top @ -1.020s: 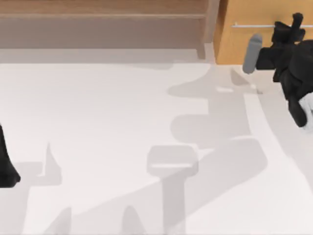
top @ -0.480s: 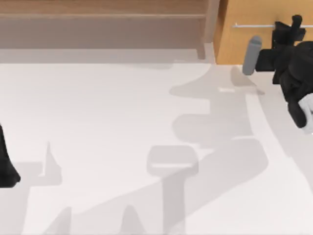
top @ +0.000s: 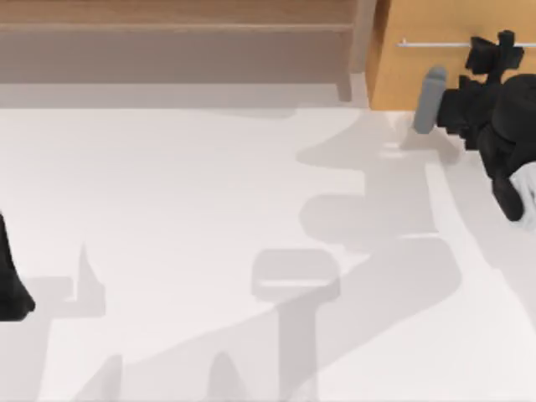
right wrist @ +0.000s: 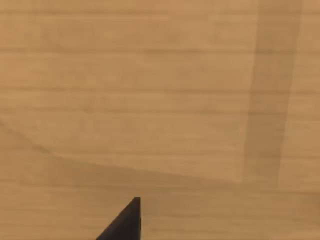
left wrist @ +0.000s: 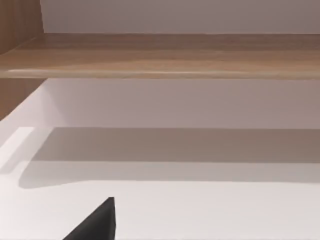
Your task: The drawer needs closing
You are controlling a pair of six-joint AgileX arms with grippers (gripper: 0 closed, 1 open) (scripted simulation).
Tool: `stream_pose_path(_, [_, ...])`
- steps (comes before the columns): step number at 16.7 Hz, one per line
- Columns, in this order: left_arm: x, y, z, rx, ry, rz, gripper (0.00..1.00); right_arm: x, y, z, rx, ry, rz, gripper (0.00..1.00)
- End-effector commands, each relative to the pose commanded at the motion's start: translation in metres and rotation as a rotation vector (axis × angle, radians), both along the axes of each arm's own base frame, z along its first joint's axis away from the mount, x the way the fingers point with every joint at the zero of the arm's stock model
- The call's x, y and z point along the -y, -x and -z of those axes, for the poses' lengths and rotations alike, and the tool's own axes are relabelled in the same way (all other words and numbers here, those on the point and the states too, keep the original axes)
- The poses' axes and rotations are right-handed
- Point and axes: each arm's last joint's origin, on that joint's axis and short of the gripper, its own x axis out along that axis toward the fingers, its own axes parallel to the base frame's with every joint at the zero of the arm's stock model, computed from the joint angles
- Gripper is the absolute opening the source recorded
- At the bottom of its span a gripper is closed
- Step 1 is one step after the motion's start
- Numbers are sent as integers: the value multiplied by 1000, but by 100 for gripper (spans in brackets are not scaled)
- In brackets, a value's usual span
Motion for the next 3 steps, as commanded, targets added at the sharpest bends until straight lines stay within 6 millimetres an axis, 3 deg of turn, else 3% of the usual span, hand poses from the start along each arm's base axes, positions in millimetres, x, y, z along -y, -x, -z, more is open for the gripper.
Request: stream_pose_path(3, [0,0,0,0,0,0,100,0,0,0,0,0,0,100])
